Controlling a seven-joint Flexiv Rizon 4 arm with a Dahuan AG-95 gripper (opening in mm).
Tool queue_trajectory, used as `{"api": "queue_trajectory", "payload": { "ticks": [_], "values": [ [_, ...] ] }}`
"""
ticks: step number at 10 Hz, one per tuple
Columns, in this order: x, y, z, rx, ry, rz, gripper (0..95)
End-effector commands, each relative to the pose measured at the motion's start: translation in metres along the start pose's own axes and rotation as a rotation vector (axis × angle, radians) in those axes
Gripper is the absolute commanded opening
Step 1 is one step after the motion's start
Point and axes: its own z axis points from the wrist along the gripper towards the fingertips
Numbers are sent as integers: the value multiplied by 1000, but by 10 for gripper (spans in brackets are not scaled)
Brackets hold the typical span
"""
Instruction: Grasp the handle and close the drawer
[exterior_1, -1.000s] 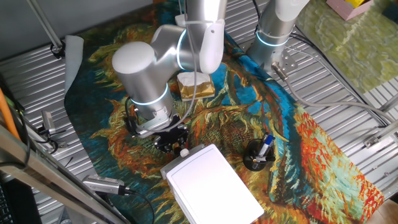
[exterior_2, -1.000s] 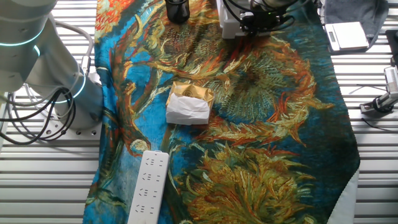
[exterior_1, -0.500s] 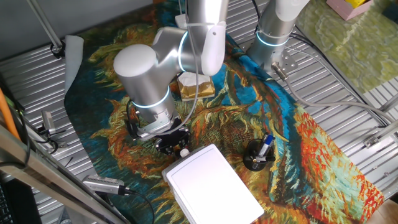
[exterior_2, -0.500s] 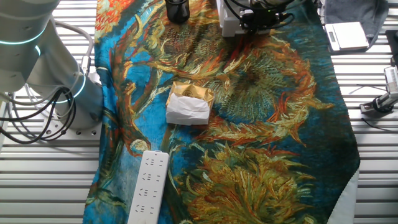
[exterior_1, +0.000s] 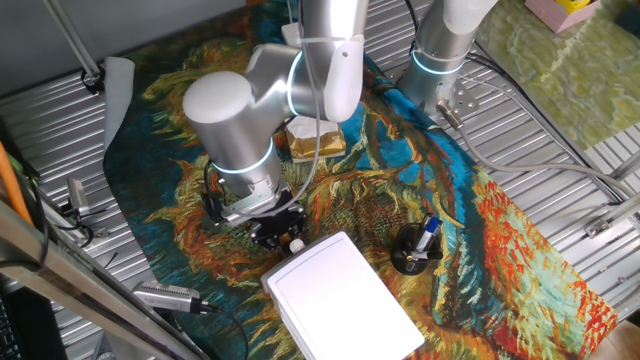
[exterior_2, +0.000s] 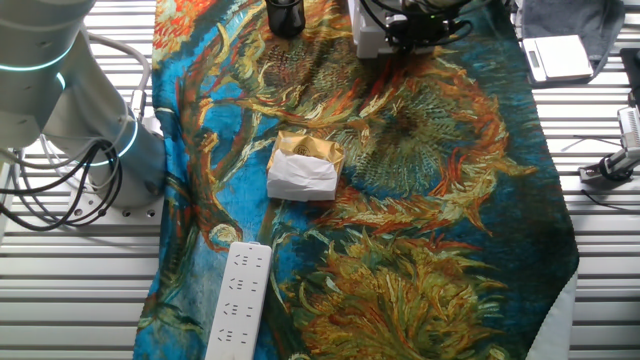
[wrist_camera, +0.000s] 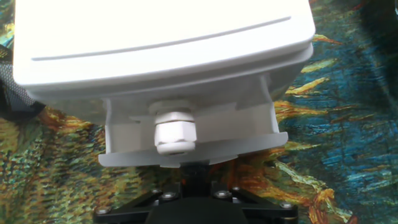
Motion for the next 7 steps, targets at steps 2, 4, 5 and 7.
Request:
{"api": "queue_trajectory", "payload": {
  "ticks": [2,4,5,7],
  "values": [
    [-2,0,-1,1,-24,0,0],
    [-4,1,1,5,-38,2,0],
    [-5,1,2,8,-41,4,0],
    [-6,2,2,14,-50,0,0]
  ]
}}
